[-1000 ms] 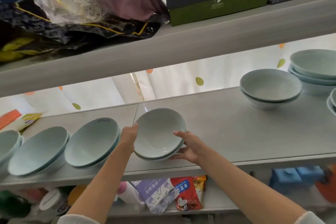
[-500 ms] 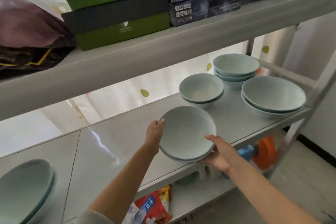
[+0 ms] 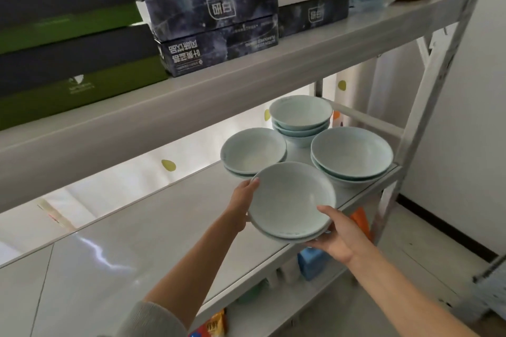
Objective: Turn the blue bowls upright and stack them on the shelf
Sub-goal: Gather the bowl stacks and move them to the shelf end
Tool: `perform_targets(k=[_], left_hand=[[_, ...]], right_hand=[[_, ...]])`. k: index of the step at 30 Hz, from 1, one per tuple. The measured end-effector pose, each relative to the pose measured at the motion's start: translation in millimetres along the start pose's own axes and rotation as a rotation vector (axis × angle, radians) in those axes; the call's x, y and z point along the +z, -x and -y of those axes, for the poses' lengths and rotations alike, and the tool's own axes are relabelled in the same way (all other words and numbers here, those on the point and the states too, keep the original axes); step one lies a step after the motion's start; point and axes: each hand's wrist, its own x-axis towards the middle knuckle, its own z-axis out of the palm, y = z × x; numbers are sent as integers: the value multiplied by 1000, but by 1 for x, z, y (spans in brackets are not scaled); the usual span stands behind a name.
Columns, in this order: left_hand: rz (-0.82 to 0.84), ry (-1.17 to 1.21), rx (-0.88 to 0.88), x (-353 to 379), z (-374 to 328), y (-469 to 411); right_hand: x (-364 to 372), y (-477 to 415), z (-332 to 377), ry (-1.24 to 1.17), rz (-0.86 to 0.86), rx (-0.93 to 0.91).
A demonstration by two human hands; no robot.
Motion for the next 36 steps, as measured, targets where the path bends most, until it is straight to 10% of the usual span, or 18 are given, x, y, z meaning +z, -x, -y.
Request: perform_targets(k=[20,36], left_hand=[[1,-20,53,13,-10,-36],[-347,356,-36,-96,71,33]], right_hand=[[3,-34,3,-8,24,-4],[51,-14,-99,132,369,328]])
